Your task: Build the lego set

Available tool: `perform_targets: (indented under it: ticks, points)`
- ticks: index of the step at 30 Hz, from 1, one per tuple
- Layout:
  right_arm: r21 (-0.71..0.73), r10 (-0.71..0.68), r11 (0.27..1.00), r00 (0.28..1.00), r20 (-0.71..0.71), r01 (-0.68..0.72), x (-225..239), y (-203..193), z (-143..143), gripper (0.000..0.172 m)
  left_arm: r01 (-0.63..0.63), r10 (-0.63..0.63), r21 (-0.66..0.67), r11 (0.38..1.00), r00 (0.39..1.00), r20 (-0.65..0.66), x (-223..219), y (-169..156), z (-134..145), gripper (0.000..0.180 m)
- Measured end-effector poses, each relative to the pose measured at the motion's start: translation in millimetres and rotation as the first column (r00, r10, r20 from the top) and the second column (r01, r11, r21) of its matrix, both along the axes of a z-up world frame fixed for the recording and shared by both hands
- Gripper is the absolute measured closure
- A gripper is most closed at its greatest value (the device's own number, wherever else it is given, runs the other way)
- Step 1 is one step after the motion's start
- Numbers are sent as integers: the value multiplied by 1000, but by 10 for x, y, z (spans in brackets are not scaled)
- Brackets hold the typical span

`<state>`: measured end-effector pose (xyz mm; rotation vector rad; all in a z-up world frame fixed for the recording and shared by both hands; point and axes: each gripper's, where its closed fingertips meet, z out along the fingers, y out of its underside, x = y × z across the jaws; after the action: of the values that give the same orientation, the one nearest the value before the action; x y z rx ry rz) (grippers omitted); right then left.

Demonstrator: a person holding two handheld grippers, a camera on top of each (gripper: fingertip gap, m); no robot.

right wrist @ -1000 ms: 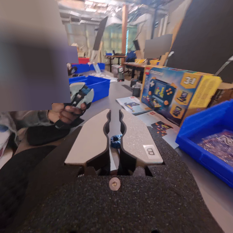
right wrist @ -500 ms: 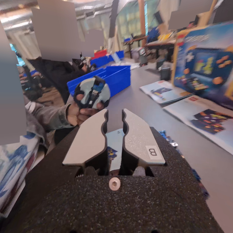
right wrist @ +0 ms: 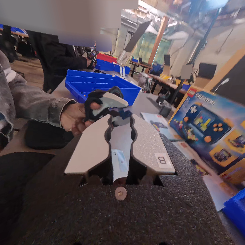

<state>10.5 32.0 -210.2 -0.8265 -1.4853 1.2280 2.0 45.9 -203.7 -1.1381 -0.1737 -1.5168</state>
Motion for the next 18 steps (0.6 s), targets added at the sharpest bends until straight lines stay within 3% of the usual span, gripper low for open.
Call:
perform_targets:
  ticks: [7,18]
  points:
    - [270,-67,960,998,-19,70,-19,12,-100,148,103,-103,-27,994,995,-6,184,-22,-53,164]
    - [283,-43,958,999,-30,50,13,-2,-80,155,130,-130,-45,990,991,-5,229,-23,-72,165]
